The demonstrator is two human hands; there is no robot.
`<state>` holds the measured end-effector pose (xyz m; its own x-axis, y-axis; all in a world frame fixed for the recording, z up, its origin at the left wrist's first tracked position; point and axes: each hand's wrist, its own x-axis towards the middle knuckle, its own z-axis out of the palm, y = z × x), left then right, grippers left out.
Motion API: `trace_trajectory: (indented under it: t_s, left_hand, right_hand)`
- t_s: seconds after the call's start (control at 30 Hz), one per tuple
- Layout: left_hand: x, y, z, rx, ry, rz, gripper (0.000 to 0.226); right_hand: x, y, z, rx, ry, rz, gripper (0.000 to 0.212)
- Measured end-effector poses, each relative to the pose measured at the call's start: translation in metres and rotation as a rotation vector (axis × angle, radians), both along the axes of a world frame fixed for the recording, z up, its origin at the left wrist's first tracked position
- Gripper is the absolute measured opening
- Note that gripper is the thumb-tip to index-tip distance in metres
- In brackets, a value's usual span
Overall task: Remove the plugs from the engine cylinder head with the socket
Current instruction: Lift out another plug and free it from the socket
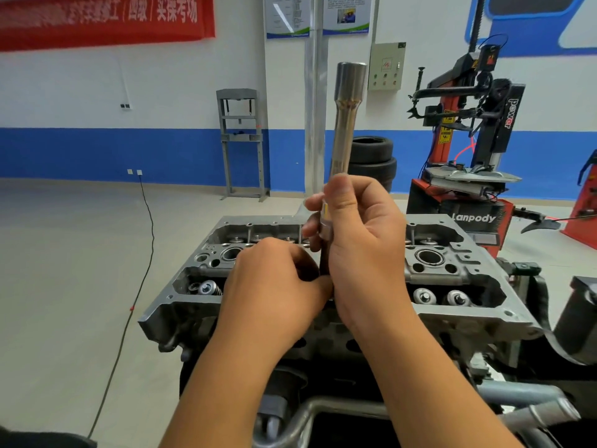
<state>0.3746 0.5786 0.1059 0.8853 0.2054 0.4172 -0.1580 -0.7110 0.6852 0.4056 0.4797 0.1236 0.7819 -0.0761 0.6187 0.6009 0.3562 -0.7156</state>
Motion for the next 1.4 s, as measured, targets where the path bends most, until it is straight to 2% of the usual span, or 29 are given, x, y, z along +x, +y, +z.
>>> trace_trajectory:
  t_s: [0.13,0.33,0.43,0.53,0.73,0.93,1.1,1.27,1.4]
  left_hand:
    - [-0.003,-0.002,0.001,0.014,0.005,-0.007,0.014]
    - [-0.004,0.002,0.003,-0.007,0.044,-0.042,0.010]
    - [-0.005,0.006,0.001,-0.056,0.031,-0.123,0.016]
    - [-0.005,0.008,-0.001,-0.127,-0.038,-0.196,0.019]
    - [-0.005,0.004,-0.003,-0.235,-0.213,-0.293,0.023]
    - [-0.001,-0.003,-0.001,-0.293,-0.373,-0.217,0.021]
    - [0.006,-0.005,0.001,-0.365,-0.363,-0.229,0.019]
    - [0.011,0.000,0.003,-0.419,-0.304,-0.344,0.013]
    - [0.013,0.003,0.009,-0.378,-0.264,-0.496,0.021]
  right_hand:
    - [-0.001,0.000,0.003,0.010,0.076,0.055,0.030]
    - [-0.003,0.001,0.002,-0.032,-0.005,0.017,0.027]
    - [-0.002,-0.001,0.003,-0.060,0.022,0.008,0.037]
    - [-0.001,-0.001,0.003,-0.038,0.078,0.037,0.044]
    - [0.001,0.002,0.004,-0.020,0.072,0.041,0.039]
    - [0.001,0.000,0.003,0.017,0.091,0.083,0.037]
    - [-0.001,0.000,0.005,0.019,0.084,0.072,0.032]
    - [-0.001,-0.001,0.004,0.018,0.089,0.084,0.036]
    - [-0.001,0.001,0.005,-0.006,0.108,0.063,0.039]
